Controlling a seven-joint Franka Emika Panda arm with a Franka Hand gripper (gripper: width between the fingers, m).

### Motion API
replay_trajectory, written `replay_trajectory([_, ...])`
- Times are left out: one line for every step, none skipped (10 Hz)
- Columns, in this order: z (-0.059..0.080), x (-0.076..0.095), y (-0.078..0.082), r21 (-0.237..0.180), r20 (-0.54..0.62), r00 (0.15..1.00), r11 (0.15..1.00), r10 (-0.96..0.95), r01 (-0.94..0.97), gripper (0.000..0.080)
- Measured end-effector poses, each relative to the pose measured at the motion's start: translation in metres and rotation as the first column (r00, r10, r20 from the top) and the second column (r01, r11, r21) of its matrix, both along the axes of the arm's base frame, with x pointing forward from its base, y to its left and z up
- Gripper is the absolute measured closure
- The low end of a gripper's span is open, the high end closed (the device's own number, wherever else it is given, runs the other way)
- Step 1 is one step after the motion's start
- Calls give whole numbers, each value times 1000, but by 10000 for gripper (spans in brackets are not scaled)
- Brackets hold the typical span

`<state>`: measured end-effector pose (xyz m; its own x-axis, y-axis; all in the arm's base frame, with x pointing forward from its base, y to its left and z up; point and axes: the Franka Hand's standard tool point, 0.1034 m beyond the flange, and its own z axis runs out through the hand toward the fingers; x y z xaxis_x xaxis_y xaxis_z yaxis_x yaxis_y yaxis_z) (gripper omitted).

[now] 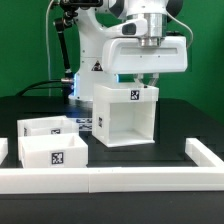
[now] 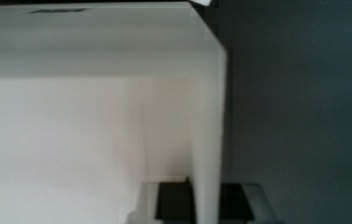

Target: Assemble drawer

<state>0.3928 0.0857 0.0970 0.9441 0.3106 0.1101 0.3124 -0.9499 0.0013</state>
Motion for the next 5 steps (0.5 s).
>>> replay_trajectory([0,0,0,0,0,1000,1000,0,0,763])
replay_trajectory([0,0,0,0,0,1000,1000,0,0,763])
replay_trajectory([0,0,0,0,0,1000,1000,0,0,763])
replay_trajectory([0,0,0,0,0,1000,1000,0,0,763])
replay_trajectory([0,0,-1,1,-2,1000,1000,-9,9,763])
